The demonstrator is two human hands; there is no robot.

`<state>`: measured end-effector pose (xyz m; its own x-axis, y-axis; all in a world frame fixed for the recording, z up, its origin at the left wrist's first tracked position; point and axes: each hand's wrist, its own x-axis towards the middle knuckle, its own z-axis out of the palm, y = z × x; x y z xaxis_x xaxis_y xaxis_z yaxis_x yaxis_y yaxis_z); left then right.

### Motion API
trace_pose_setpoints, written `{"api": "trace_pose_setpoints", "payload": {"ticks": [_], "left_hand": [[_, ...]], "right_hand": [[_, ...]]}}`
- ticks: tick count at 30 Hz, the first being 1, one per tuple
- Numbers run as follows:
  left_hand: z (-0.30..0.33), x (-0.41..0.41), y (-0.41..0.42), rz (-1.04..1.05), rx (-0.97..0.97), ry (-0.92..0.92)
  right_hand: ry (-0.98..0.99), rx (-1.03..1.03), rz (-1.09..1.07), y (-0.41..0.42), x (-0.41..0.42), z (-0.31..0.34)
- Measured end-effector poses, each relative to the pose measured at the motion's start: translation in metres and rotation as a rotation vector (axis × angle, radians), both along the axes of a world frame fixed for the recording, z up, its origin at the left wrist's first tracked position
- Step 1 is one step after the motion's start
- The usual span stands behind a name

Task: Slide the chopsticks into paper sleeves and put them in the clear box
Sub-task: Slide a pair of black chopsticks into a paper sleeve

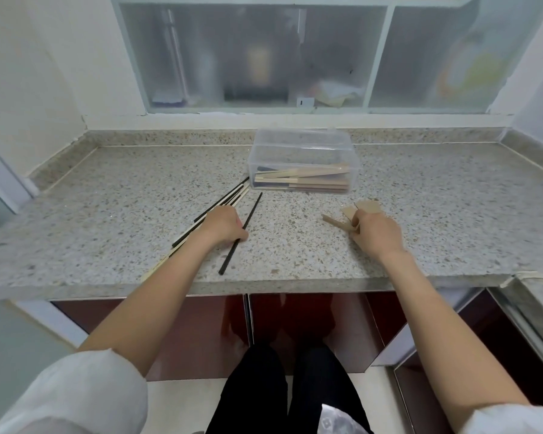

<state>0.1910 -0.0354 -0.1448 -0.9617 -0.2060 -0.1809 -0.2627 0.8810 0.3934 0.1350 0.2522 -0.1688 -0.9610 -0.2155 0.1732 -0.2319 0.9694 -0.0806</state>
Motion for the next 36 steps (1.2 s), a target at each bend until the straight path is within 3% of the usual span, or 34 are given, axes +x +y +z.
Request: {"api": "trace_pose_setpoints", "payload": {"ticks": [6,9,11,12,15,18,24,30,36], "left_hand": [[0.031,0.035,0.014,-0.082,0.300,0.497],[0.031,0.044,0.022,-0.151,0.300,0.592],[0.023,0.047,0.022,-0.196,0.127,0.633],[0.018,0.050,0.021,-0.215,0.078,0.659],[0.008,0.058,0.024,-0.255,0.099,0.732],[0.003,0.064,0.028,-0.283,0.147,0.717],[-0.005,0.074,0.032,-0.292,0.155,0.677],[-0.015,0.077,0.034,-0.321,0.158,0.596],[-0.016,0.082,0.028,-0.317,0.177,0.567]], "right_hand": [[0.044,0.019,0.004,0.001,0.003,-0.004],[0.193,-0.170,0.002,0.001,0.007,-0.004],[0.272,-0.563,-0.047,0.001,0.019,0.005],[0.240,-0.869,-0.093,0.001,0.027,0.012],[-0.065,-1.732,-0.132,0.001,0.055,0.021],[-0.253,-2.089,-0.143,0.001,0.075,0.011],[-0.311,-2.305,-0.138,0.002,0.091,0.001],[-0.351,-2.202,-0.124,-0.002,0.099,0.004],[-0.239,-2.204,-0.099,-0.004,0.098,0.002]]}}
